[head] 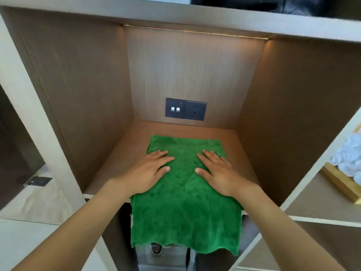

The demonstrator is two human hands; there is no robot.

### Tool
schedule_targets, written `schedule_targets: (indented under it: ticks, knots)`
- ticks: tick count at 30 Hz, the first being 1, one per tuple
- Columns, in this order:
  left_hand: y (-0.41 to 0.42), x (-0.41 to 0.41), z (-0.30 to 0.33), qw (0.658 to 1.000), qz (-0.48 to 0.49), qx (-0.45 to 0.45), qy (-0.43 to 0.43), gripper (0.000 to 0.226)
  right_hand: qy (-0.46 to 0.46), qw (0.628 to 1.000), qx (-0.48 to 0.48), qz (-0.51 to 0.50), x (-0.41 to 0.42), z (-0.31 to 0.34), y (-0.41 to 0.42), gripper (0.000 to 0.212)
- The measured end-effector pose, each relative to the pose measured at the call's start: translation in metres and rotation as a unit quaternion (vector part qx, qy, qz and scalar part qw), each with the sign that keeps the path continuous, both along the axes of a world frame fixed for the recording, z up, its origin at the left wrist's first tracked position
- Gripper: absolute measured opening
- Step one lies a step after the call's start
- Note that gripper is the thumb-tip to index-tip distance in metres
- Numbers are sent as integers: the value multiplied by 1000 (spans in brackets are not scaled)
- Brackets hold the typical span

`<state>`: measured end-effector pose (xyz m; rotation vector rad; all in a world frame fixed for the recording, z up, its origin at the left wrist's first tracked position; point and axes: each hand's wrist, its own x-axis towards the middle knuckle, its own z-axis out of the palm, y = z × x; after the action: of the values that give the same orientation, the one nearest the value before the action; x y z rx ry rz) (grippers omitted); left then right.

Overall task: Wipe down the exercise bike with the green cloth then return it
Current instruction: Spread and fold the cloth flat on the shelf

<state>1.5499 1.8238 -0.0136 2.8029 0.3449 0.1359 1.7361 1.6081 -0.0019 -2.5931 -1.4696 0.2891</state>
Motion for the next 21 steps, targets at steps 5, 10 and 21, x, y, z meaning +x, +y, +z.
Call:
schedule_targets:
  ticks: [5, 10, 21]
  knots:
    - [30, 37, 19, 998, 14, 34, 55, 55, -5, 999, -17, -31, 37, 14, 27, 75]
    - [16, 31, 29, 995, 55, 74, 27, 57, -41, 997, 54, -22, 16, 18, 18, 65]
    - [-25, -38, 4, 1000, 1, 5, 8, 65, -4, 998, 41, 52, -33, 3, -26, 60]
